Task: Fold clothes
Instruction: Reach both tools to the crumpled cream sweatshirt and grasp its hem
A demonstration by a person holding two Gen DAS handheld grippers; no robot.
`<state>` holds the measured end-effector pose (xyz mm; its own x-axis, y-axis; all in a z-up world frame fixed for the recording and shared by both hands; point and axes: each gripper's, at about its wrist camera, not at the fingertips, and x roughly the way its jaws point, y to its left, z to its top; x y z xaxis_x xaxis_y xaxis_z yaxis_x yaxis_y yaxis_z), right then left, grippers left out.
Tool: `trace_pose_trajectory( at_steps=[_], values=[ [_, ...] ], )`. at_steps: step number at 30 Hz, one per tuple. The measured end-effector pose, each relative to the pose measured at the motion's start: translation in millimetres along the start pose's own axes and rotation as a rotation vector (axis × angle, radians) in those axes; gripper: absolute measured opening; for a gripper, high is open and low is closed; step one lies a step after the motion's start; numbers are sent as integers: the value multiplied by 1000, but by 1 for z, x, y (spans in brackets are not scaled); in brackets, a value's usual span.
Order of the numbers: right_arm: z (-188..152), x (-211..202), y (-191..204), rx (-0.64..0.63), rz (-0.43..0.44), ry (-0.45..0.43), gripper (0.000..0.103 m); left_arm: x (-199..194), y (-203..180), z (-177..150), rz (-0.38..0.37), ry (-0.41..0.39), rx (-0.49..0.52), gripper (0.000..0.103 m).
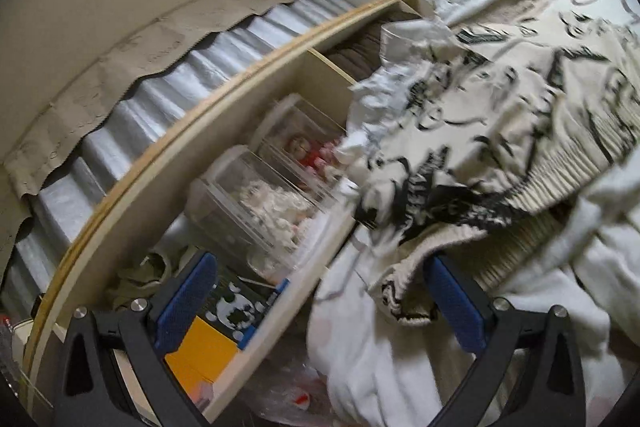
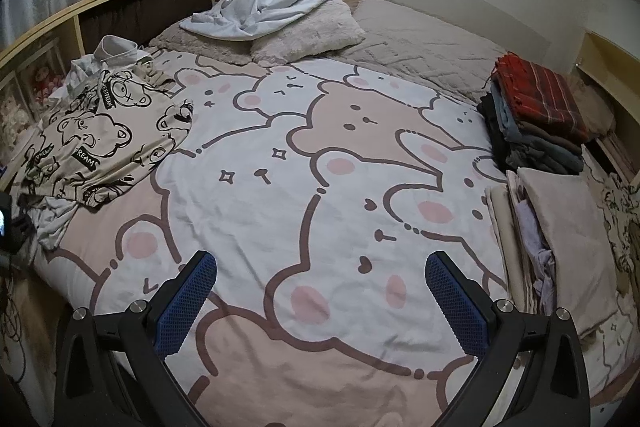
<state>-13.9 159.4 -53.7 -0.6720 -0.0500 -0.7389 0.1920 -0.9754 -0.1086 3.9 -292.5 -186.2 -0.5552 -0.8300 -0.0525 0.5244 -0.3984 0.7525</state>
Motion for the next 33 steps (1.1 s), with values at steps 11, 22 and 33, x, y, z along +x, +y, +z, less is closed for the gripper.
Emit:
trace_pose_trajectory(
  at_steps=[11,22,33],
  values=[
    [17,48,99,-202,137,-113,103,26,-3,-5,-110,68,-8,103],
    [-12,104,288,-663,166,-299,103,40,23,-8,-179,128,-140,103],
    [-19,120,342,-816,-80,-525,103,58,54,34,-154,77,-276,103]
  ],
)
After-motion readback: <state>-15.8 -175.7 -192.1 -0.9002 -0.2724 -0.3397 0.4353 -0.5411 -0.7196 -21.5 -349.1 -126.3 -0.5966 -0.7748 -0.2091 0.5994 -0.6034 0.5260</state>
